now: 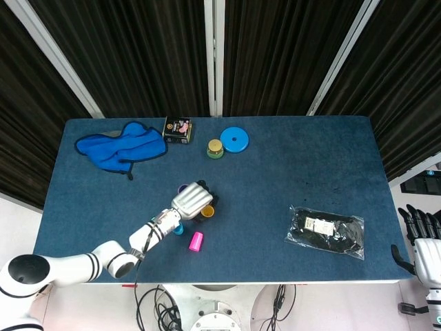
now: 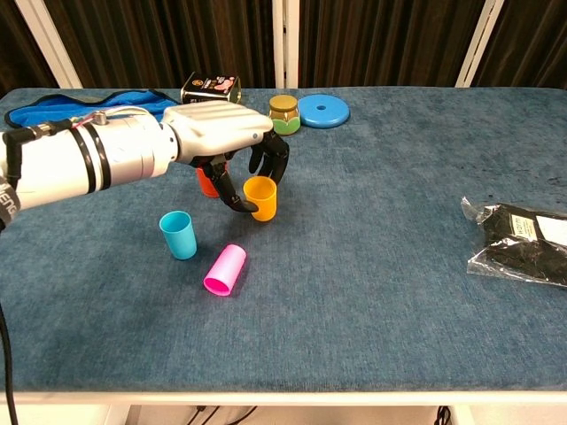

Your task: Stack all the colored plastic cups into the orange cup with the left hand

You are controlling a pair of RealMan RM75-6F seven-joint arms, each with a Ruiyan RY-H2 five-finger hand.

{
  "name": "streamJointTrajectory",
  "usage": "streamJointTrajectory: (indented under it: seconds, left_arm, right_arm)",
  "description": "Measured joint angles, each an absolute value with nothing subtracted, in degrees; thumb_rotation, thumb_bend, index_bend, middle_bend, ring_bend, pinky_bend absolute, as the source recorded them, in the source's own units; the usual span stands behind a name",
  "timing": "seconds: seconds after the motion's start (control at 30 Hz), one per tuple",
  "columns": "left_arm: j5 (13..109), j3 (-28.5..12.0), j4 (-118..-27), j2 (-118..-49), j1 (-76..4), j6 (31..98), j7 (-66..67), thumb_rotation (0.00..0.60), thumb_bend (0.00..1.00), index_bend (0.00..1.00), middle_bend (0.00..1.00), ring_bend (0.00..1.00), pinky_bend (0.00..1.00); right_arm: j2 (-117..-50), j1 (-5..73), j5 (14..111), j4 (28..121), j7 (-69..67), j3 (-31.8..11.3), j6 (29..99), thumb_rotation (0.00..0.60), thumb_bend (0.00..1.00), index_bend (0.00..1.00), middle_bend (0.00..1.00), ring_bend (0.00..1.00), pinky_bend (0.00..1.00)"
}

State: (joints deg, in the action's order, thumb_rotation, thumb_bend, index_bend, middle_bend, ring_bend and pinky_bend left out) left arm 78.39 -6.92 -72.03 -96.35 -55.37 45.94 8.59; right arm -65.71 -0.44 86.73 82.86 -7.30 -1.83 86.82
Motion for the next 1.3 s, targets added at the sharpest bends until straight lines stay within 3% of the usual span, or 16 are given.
streamJointTrajectory:
  seconds: [0.5, 1.07, 1.3]
  left_arm:
    - [73.4, -9.7, -82.3, -85.8, -52.4, 49.9, 13.0, 0.6, 0.25, 0.52, 0.53, 0.43, 0.28]
    - [68.9, -9.8, -74.1, -88.8, -52.4, 46.8, 11.0, 0.6, 0.25, 0.51, 0.52, 0.43, 0.28]
    - [67.9, -9.4, -73.4, -89.2, -52.7, 44.8, 10.8, 0.6, 0.25, 0.42, 0.45, 0.39, 0.27]
  right_arm:
    - [-65.8, -0.4, 87.2, 83.7, -5.8, -1.6, 86.9, 0.6, 0.33, 0.0, 0.0, 0.0, 0.0]
    - [-65.4, -0.2, 86.4, 84.2, -5.5, -1.9, 86.2, 0.6, 0.33, 0.0, 0.0, 0.0, 0.0]
    - [-65.4, -0.1, 86.4, 84.0, -5.9, -1.9, 86.0, 0.6, 0.33, 0.0, 0.0, 0.0, 0.0]
